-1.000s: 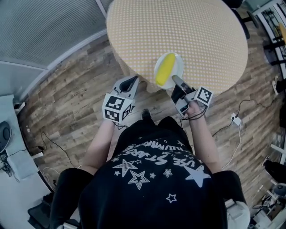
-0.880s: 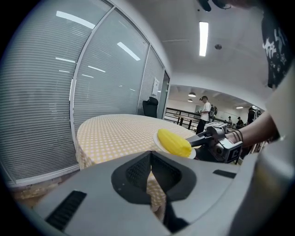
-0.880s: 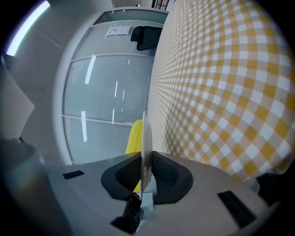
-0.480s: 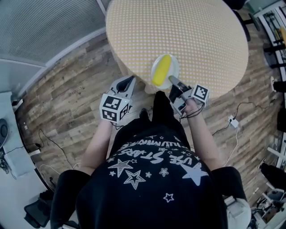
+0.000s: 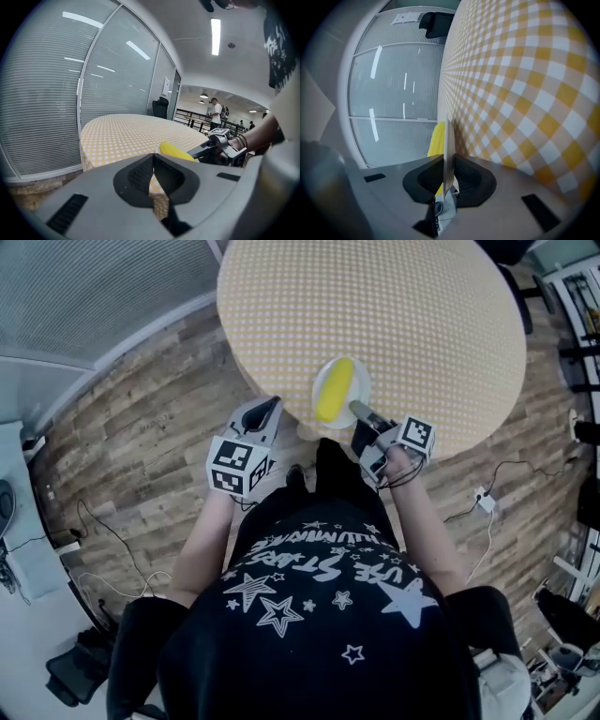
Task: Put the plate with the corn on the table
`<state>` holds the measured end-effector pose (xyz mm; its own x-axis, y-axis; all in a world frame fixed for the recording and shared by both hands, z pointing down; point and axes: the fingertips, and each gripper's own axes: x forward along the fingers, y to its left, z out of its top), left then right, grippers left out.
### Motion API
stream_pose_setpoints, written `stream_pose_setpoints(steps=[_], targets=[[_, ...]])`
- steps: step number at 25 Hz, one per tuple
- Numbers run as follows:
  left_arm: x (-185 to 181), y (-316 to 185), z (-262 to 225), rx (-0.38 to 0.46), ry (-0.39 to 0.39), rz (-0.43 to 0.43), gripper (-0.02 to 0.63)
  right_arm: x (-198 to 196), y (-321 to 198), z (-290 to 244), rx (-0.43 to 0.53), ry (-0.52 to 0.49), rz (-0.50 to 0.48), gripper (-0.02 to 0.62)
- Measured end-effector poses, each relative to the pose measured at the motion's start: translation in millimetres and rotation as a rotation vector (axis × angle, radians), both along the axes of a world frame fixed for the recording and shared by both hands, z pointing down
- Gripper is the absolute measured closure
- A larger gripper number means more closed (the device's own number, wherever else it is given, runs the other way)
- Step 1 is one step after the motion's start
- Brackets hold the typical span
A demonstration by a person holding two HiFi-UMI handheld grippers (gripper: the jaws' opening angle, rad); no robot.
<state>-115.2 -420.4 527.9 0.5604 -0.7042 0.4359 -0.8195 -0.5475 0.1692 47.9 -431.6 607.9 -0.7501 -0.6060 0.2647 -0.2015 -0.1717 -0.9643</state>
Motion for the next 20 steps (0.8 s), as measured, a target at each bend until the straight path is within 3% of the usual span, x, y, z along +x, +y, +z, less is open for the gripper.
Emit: stream_pose_setpoints(steps=[11,15,20], targets=[[16,-8,6,-0.012,0.003,0.026,0.598,-1,-2,10,-0.072,0.064,-0.012,0.546],[18,-7,5,-0.006,0.002,0.036,0.598,1,-3,13,-0.110,0.111,0.014,0.546],[16,-3,3,-0.002,0.003,0.034,0.598,6,-3,15,-0.139,0.100,0.054,0.546]])
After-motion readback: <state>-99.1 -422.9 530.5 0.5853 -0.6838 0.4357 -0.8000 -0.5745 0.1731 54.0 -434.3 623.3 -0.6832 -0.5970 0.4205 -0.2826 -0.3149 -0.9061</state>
